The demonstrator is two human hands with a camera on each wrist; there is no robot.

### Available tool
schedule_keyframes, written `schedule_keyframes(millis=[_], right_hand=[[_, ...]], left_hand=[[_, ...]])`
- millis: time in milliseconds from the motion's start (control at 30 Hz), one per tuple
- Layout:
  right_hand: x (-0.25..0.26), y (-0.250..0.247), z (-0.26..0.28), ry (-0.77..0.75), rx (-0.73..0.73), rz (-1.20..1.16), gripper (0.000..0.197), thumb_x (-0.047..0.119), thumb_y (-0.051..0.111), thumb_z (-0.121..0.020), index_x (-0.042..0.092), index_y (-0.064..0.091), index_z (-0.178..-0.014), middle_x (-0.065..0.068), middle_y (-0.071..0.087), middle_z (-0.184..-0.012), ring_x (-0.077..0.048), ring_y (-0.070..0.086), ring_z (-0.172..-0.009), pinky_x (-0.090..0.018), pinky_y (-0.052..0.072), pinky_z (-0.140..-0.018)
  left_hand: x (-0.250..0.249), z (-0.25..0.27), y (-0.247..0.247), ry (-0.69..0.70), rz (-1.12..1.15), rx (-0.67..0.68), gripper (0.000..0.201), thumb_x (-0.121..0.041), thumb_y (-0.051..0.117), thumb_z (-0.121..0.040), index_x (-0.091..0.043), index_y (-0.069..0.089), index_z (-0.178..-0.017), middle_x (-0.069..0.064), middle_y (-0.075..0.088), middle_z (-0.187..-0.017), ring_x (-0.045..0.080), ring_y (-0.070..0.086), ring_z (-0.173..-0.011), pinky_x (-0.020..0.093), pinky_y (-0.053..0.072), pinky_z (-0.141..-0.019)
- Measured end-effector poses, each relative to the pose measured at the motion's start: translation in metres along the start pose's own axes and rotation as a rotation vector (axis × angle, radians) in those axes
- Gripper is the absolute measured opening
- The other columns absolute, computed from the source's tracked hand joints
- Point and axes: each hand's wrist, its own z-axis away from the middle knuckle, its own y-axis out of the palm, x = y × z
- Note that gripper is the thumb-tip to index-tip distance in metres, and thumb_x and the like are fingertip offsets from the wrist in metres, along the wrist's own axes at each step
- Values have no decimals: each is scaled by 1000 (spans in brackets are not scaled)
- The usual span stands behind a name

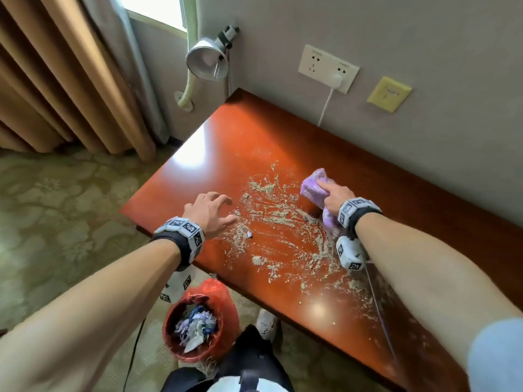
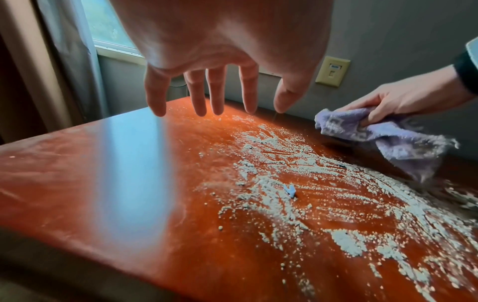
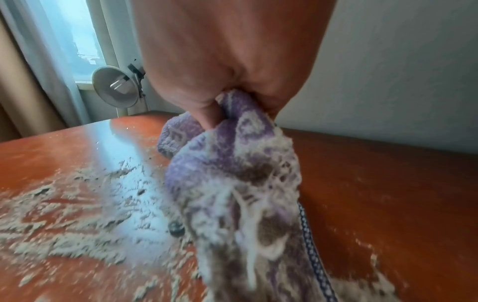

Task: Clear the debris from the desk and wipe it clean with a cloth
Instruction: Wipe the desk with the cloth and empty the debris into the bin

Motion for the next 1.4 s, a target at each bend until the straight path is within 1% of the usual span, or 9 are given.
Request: schedule_keyframes(millis=[233,500,667,767,933,1000,1100,1267,1400], right_hand=[[-2,-33,-13,79,-78,28,70,0,45,-93,28,26,-154,-10,31,-157,-38,41,-134,-38,38,-105],[0,-24,-97,80,-87,52,72,7,46,-91,31,22,-154,-6,27,-155,-38,42,-133,-41,42,-105],[15,-13,-129,167,-35,6,75,-1,42,-95,28,11,-157,-4,3,-164,-44,16,-145,-50,26,-116],[23,1,-140,190,-29,20,78,5,50,-95,28,10,-157,-7,1,-164,-47,22,-142,-58,17,-117],[39,9,-134,127,10,114,77,7,52,-95,25,11,-157,-10,15,-162,-41,32,-140,-57,5,-117],[46,9,-123,58,56,152,70,6,48,-97,26,16,-156,-10,21,-160,-40,40,-136,-58,17,-117],[53,24,-98,-39,118,85,69,0,43,-95,32,25,-154,-5,16,-163,-42,47,-128,-47,46,-102],[62,51,-56,-98,131,38,67,-2,45,-94,33,35,-150,-3,26,-160,-38,48,-127,-42,44,-104],[58,47,-42,-73,96,-73,74,-11,36,-90,33,39,-149,-1,30,-159,-35,43,-133,-40,41,-107]], left_hand=[[17,-16,-13,31,-3,5,43,-56,47,-89,-39,47,-129,-3,38,-149,20,34,-135,50,41,-102],[20,-74,-23,-19,-18,45,45,-54,47,-89,-38,46,-131,-3,37,-150,19,32,-136,48,40,-102],[25,-104,-27,-23,-22,68,43,-54,47,-91,-38,46,-131,-2,36,-151,20,32,-137,49,41,-103],[31,-111,-25,-32,-18,74,42,-53,48,-92,-38,47,-130,-2,36,-150,21,32,-137,50,41,-103],[44,-112,-22,-47,38,54,40,-51,50,-91,-37,50,-128,-1,39,-148,22,33,-136,50,41,-102],[46,-108,-22,-43,51,48,40,-50,51,-90,-37,50,-128,-1,40,-148,22,33,-136,50,41,-102],[45,-97,-24,-16,50,47,40,-51,51,-90,-38,49,-128,-2,39,-149,22,33,-136,49,40,-103],[41,-81,-27,29,11,68,41,-51,49,-92,-37,48,-131,-1,37,-151,22,31,-138,50,39,-103],[38,-77,-32,62,-19,68,42,-52,49,-92,-37,47,-132,-2,36,-151,21,30,-138,48,38,-103]])
